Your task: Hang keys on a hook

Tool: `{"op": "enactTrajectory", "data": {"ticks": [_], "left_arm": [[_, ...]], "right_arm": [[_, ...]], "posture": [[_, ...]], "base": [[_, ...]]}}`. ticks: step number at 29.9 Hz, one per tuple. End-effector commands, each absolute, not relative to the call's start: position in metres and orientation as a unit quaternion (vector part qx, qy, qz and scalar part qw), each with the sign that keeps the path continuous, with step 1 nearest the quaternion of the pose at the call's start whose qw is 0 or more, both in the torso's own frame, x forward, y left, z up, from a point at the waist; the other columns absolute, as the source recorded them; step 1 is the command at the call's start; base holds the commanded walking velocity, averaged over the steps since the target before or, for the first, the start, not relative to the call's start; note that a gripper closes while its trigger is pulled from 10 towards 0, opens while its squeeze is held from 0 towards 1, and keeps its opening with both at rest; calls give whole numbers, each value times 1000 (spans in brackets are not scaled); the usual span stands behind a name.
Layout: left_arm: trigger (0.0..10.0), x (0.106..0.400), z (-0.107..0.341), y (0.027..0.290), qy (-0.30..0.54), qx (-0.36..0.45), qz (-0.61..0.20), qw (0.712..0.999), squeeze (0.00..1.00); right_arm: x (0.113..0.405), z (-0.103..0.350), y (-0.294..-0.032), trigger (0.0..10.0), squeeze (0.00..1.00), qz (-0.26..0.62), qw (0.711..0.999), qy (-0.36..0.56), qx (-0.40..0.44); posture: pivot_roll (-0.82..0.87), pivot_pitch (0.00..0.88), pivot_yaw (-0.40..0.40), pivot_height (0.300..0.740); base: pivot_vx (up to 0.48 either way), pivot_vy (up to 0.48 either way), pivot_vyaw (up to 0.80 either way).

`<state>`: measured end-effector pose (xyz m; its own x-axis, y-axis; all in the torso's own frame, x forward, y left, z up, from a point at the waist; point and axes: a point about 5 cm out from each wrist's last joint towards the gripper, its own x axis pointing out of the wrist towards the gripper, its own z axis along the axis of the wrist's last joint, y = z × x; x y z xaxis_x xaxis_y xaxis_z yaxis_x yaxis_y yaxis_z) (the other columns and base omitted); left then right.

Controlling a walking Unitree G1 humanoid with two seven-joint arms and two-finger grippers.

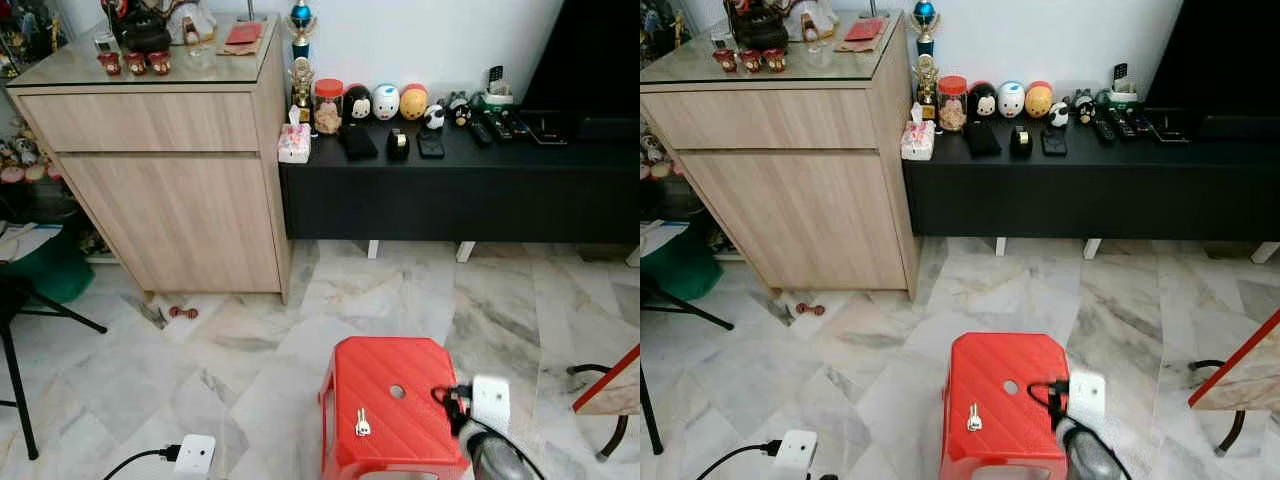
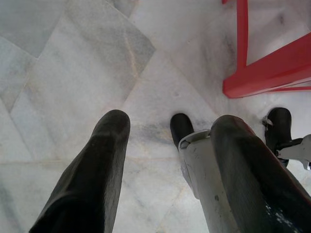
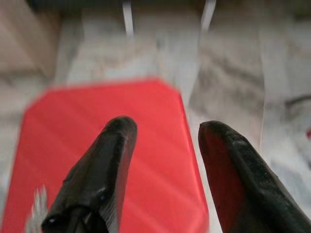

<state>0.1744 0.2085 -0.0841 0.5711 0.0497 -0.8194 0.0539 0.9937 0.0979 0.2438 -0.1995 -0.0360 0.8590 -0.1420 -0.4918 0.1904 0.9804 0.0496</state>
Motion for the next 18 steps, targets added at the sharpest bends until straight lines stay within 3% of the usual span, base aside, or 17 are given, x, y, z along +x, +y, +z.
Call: {"op": "enactTrajectory", "data": {"ticks": [1, 4, 18], "left_arm": [[10000, 168, -87, 211, 472, 59, 0, 880, 0], [10000, 166, -87, 212, 473, 59, 1, 879, 0], [10000, 158, -89, 218, 483, 69, 4, 873, 0]], "right_arm": [[253, -25, -200, 10000, 0, -94, 972, 207, 58], [263, -8, -200, 10000, 0, -86, 986, 138, 49], [260, 7, -199, 10000, 0, -69, 995, 64, 28]], "posture": [[-20, 0, -16, 740], [-9, 0, -20, 740], [-9, 0, -13, 740]], "base": [[0, 0, 0], [0, 0, 0], [0, 0, 0]]}}
